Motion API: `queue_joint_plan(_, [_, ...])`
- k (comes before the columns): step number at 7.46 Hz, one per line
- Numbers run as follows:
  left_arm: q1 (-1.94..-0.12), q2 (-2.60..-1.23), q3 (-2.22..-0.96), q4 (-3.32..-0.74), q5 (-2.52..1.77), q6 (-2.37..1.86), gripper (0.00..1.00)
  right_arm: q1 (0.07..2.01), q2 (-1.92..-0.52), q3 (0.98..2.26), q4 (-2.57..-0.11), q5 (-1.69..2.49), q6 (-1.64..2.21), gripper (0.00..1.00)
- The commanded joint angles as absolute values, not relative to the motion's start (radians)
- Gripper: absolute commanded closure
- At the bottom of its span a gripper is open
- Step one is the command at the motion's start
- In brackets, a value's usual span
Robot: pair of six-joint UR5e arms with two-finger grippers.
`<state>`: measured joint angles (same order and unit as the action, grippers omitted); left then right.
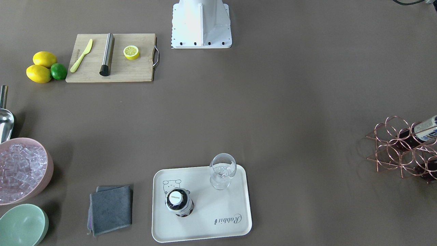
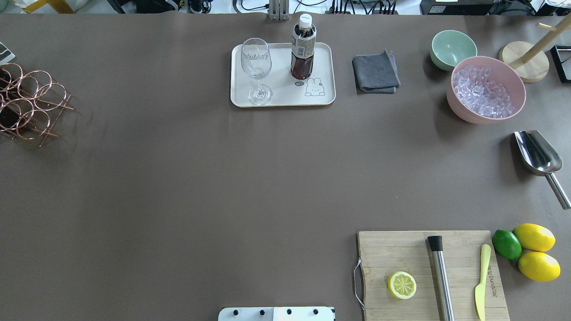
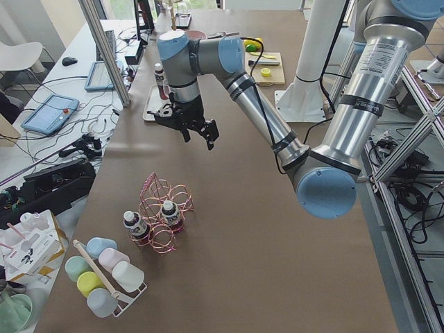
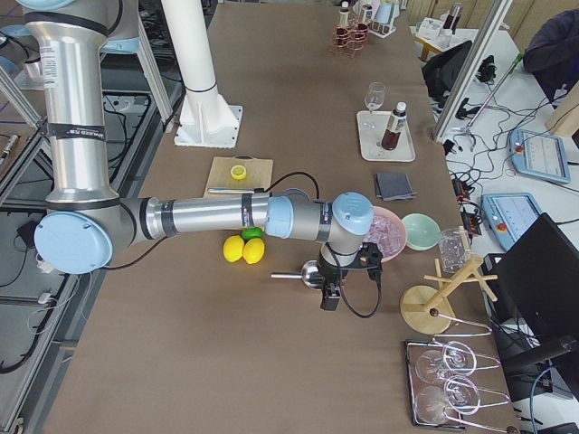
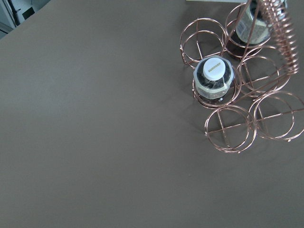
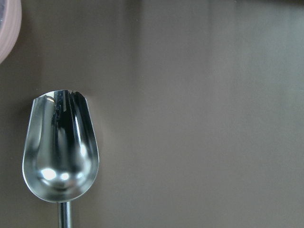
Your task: Take tea from basket to plate
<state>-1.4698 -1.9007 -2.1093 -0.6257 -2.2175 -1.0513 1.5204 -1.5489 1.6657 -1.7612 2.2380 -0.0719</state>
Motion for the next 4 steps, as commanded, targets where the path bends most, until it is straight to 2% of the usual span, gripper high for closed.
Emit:
queue_joint_plan(1, [-1.519,-1.740,-2.145,-0.635,-2.241,-0.690,0.01,1.529,-1.560,1.609,-1.671,2.244,-0.069,0.00])
queue_joint_plan(4, [-1.626,-1.587,-2.108,-0.710,-2.247,-0.405,0.01,1.526,-1.551,1.592,-1.655,2.249,-0.069,0.00])
